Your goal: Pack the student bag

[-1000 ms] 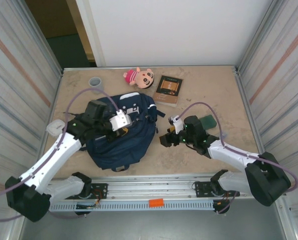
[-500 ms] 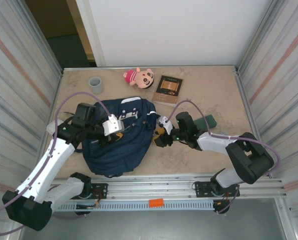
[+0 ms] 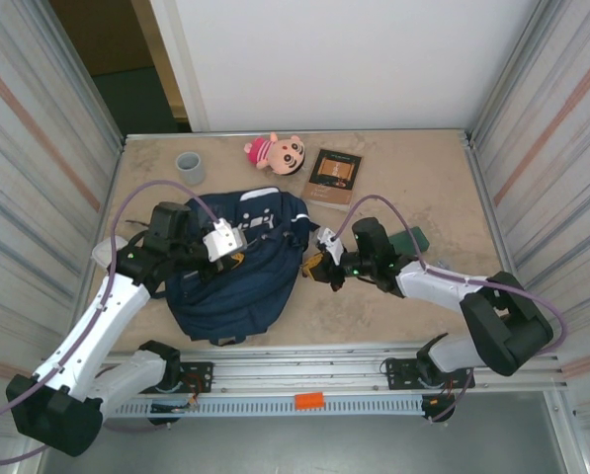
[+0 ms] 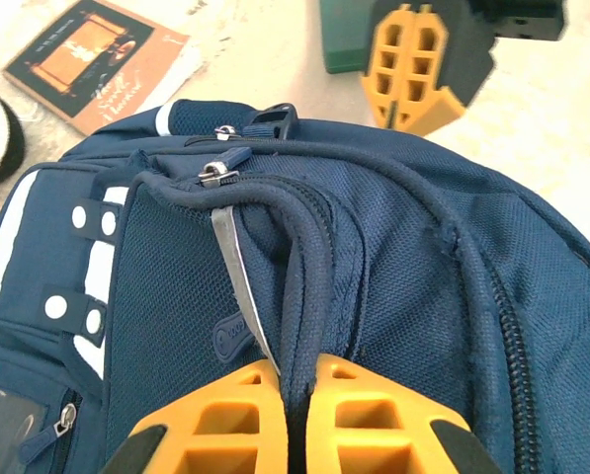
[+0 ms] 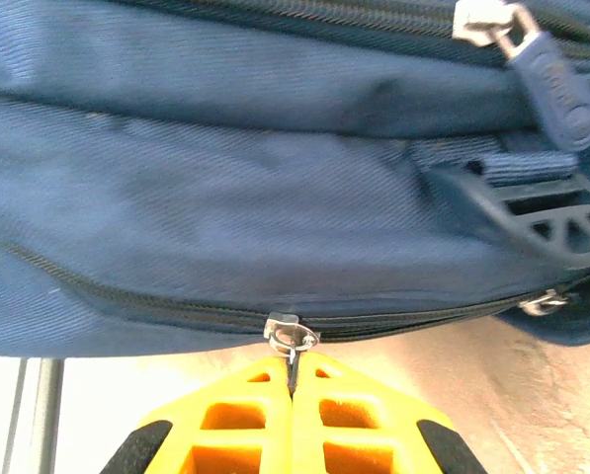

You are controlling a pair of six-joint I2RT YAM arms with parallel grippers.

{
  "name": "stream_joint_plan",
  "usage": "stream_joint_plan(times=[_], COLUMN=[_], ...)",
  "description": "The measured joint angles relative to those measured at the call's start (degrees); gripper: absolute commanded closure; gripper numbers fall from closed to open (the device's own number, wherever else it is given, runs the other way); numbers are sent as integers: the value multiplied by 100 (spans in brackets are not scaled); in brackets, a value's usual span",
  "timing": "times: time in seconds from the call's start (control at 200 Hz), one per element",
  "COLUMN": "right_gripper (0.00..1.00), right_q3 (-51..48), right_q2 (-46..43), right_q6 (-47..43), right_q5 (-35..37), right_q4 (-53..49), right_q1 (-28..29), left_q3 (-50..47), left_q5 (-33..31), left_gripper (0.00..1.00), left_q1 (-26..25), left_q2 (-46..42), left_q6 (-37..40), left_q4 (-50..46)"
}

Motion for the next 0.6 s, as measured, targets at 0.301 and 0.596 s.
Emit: stream_joint_plan(times=[0.301, 0.596], right_gripper=[100, 83], right_q3=[46, 138], right_q2=[-52, 431], right_q6=[367, 1283], right_q5=[-376, -282], right_q4=[-247, 337], right_q1=[234, 584], left_q3=[-127, -295], left_q5=[-92, 39], left_gripper=[100, 100], left_q1=[0, 0], left_q2=[17, 116], left_q6=[-533, -1126], left_q4=[354, 855])
